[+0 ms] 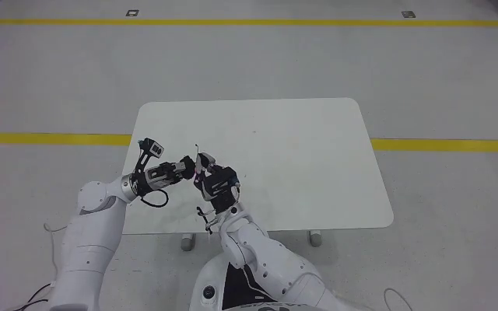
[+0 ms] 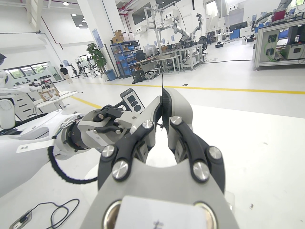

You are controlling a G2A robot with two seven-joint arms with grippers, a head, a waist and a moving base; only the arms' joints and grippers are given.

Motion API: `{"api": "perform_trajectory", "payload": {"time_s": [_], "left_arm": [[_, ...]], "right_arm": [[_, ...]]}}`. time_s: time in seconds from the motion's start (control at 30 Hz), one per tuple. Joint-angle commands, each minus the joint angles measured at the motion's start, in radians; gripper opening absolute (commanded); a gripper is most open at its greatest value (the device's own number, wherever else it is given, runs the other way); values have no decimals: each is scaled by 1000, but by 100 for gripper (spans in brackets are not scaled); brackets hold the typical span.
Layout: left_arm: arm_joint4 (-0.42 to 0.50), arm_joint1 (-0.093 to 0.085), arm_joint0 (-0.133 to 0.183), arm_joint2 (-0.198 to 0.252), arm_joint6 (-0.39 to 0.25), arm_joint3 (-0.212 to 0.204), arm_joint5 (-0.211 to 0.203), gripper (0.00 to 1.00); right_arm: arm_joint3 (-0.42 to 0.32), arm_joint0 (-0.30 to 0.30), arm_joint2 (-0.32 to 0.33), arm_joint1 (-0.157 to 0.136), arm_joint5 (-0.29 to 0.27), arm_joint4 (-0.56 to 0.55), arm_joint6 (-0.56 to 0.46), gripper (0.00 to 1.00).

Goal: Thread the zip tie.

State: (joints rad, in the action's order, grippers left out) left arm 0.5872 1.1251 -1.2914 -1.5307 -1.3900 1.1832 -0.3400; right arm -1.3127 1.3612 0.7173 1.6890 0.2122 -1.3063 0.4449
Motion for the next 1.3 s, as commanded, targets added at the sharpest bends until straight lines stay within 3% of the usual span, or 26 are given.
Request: {"api": "perform_trajectory", "payload": {"time_s": [0.0,1.27], "left_arm": [[0,0,0,0,0,0,0,0],[0,0,0,0,0,0,0,0]], "right_arm": [[-1,0,0,0,1,-1,-2,0],[-6,9,-10,-7,7,-3,-22,0]]}}
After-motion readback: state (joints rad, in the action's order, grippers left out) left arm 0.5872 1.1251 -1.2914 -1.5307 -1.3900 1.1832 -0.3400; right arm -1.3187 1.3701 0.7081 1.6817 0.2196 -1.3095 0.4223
